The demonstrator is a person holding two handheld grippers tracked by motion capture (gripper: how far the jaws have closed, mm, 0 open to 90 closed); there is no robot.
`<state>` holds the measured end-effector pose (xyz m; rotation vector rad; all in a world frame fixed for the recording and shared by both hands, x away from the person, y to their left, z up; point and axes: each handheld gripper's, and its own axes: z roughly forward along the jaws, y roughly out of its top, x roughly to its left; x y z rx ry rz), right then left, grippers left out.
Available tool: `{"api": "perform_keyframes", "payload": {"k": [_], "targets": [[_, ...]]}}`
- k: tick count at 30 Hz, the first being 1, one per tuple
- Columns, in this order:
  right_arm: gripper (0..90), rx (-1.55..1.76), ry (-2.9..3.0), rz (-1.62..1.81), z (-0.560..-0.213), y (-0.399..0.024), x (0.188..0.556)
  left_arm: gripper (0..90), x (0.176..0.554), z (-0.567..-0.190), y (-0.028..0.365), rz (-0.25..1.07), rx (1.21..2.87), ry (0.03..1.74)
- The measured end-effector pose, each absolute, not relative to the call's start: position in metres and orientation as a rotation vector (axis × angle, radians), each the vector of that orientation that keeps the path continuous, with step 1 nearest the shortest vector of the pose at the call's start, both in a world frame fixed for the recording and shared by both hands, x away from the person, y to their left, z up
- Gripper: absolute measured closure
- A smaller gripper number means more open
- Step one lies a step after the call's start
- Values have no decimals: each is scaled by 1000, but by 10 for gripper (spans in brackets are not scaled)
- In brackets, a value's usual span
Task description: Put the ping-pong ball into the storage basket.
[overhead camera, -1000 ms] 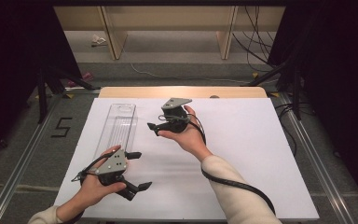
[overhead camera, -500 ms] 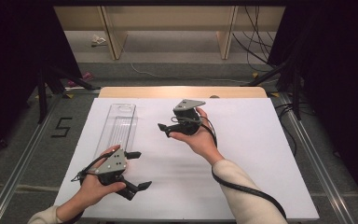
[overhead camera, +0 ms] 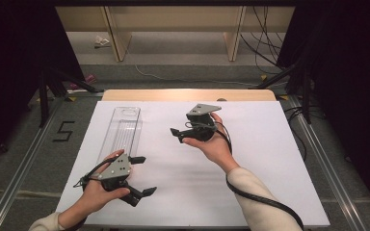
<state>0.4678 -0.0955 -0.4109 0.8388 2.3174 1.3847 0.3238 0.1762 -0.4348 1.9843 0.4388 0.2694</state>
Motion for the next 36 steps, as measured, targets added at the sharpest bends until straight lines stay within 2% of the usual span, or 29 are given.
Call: {"api": "perform_keyframes", "payload": {"k": [36], "targets": [[163, 985, 2206, 1357, -411, -177, 437, 0, 324, -435, 176, 271, 1986, 444]]}}
